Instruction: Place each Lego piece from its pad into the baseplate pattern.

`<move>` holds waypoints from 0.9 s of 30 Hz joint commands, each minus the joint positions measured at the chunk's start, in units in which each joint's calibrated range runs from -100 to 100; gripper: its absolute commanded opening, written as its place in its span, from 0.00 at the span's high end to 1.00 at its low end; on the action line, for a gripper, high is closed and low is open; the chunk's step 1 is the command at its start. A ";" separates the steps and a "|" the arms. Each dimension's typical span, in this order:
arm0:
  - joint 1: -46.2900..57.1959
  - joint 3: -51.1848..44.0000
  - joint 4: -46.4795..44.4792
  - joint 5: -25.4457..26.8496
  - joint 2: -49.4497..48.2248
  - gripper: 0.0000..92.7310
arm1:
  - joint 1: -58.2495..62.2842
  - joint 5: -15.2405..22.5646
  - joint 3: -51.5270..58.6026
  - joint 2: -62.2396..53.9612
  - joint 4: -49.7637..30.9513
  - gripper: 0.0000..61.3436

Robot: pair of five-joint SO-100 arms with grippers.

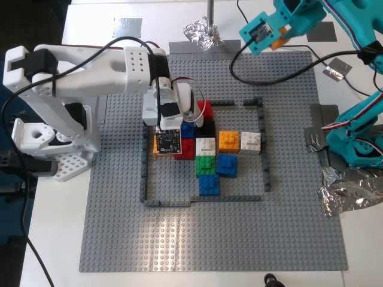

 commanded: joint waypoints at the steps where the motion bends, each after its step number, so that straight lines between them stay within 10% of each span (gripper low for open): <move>1: -2.93 1.03 -0.39 0.07 -4.86 1.00 | -1.08 0.98 -3.32 -7.03 3.71 0.62; 8: -8.66 4.82 -0.30 0.12 -9.06 1.00 | -12.40 2.84 -11.90 -13.47 15.83 1.00; 27: -25.49 11.95 -0.22 2.27 -15.59 1.00 | -65.43 2.89 -36.64 0.61 37.88 1.00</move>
